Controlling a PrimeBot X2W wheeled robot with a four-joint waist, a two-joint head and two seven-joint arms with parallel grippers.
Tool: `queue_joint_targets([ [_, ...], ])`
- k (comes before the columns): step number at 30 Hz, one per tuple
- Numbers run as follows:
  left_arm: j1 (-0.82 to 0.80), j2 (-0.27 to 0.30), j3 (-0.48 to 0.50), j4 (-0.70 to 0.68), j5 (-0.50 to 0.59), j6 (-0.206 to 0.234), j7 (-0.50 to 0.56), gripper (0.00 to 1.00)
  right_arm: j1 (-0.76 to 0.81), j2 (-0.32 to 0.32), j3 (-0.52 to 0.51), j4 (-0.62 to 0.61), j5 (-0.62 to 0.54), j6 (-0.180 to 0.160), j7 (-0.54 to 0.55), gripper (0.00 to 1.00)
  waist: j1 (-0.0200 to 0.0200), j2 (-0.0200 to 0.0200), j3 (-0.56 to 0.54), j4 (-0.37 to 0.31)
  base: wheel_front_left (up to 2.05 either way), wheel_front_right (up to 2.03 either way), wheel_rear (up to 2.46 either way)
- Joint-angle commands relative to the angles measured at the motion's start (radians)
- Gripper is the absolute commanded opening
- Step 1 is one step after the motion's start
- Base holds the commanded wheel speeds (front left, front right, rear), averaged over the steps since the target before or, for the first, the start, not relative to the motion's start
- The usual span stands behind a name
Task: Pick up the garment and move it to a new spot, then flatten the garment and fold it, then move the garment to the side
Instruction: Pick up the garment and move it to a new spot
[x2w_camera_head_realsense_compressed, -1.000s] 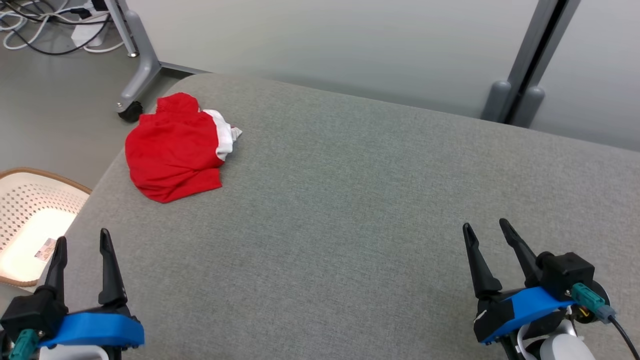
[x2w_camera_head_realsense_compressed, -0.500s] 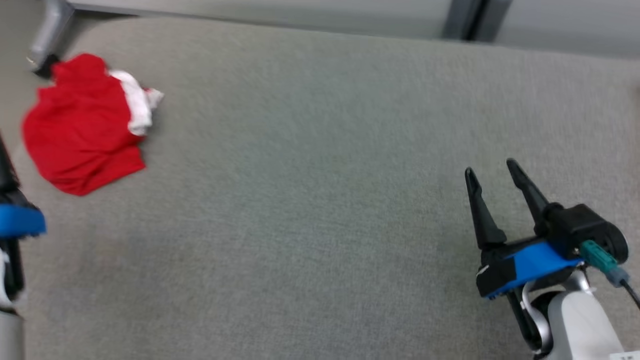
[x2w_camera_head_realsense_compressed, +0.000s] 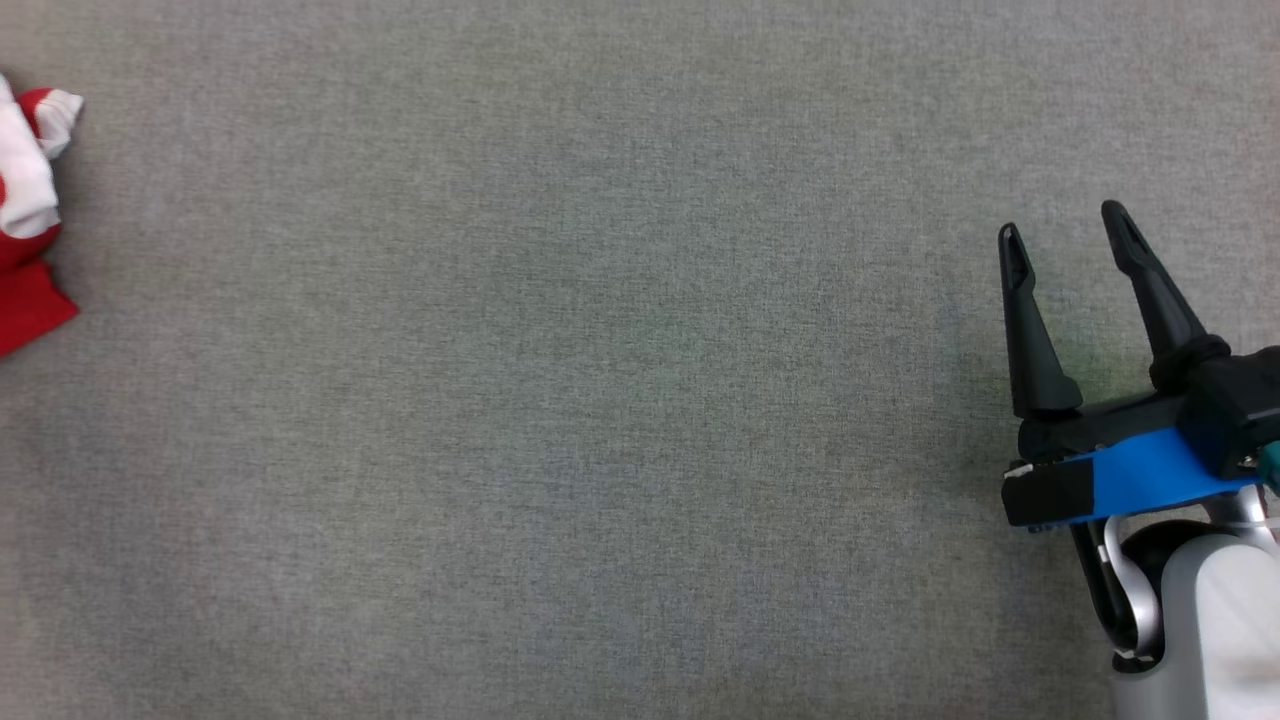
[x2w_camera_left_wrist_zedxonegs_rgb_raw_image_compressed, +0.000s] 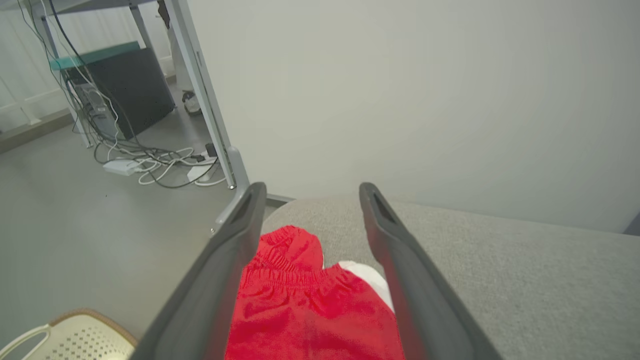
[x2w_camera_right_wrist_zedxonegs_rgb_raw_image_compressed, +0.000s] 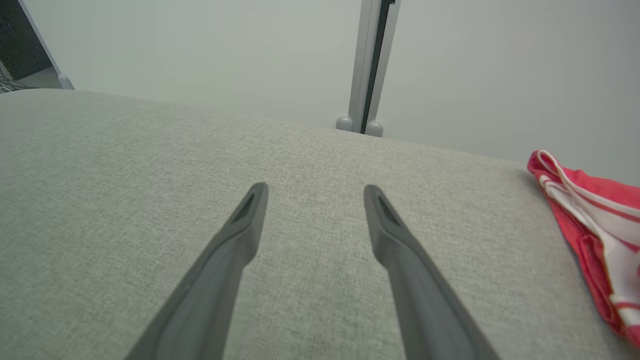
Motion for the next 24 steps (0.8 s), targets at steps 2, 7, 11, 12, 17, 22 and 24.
queue_joint_targets([
  [2, -0.034, 0.007, -0.024, 0.076, -0.019, -0.009, 0.04, 1.0, -0.016, -0.001, 0.0, -0.017, -0.014, 0.0, 0.007, 1.0, -0.0002, 0.0, 0.016, -0.005, 0.0, 0.0, 0.0],
  [7, -0.079, -0.002, -0.084, 0.231, -0.078, -0.015, 0.156, 1.0, -0.033, -0.001, -0.003, -0.033, -0.025, 0.0, 0.015, 1.0, -0.0002, 0.0, 0.031, -0.007, 0.0, 0.0, 0.0],
  [11, -0.094, -0.008, -0.128, 0.259, -0.134, -0.015, 0.195, 1.0, -0.04, -0.001, 0.0, -0.035, -0.028, 0.0, 0.02, 1.0, -0.0002, 0.0, 0.035, -0.006, 0.0, 0.0, 0.0],
  [12, -0.095, -0.01, -0.144, 0.268, -0.159, -0.015, 0.212, 1.0, -0.043, -0.001, 0.002, -0.035, -0.026, 0.0, 0.019, 1.0, -0.0002, 0.0, 0.036, -0.005, 0.0, 0.0, 0.0],
  [17, -0.086, -0.011, -0.218, 0.307, -0.26, -0.016, 0.33, 1.0, -0.048, -0.001, 0.009, -0.036, -0.028, 0.0, 0.022, 1.0, -0.0002, 0.0, 0.035, -0.007, 0.0, 0.0, 0.0],
  [22, -0.062, -0.008, -0.275, 0.331, -0.349, -0.016, 0.426, 1.0, -0.047, -0.001, 0.01, -0.036, -0.029, 0.0, 0.024, 1.0, -0.0002, 0.0, 0.028, -0.013, 0.0, 0.0, 0.0],
  [24, -0.052, 0.001, -0.298, 0.338, -0.371, -0.016, 0.442, 0.52, -0.048, -0.001, 0.014, -0.029, -0.025, 0.0, 0.023, 1.0, -0.0002, 0.0, 0.022, -0.019, 0.0, 0.0, 0.0],
])
